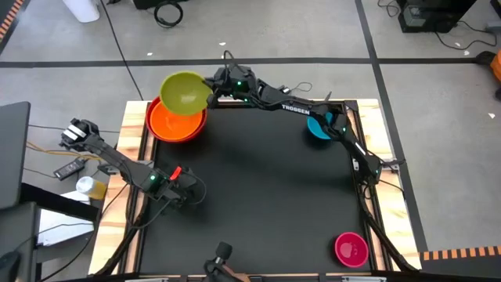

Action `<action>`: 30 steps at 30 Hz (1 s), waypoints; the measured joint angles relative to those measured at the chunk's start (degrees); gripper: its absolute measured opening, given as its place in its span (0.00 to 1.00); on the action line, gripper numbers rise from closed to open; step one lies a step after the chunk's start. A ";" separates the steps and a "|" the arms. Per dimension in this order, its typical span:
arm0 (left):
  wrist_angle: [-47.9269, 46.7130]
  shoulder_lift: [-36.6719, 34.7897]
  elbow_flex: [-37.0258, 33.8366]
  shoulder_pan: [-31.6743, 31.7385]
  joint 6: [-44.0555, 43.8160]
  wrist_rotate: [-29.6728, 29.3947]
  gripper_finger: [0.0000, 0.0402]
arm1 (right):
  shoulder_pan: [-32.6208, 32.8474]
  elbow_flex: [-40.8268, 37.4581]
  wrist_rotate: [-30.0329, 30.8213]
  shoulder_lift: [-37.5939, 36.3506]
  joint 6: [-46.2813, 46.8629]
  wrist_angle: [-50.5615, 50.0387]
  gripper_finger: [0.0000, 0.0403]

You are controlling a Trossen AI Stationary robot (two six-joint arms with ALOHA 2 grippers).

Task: Nest bowls inside each other
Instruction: Stack the green bowl on top of the orange bowl, then stack the blue bowl on top of the green bowl

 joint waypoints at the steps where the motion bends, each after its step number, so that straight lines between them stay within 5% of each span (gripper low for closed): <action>1: -1.89 -0.05 1.17 0.37 0.79 -1.26 0.45 | -0.26 -0.01 -1.20 1.21 0.00 0.76 0.07; 16: -13.47 -0.06 16.02 5.82 9.94 -8.44 0.45 | -0.56 -0.10 -10.17 10.09 4.06 3.23 0.16; 30: -14.80 0.17 15.94 6.08 8.19 -8.31 0.45 | -2.04 -0.01 -6.81 -1.79 -1.59 -23.27 0.36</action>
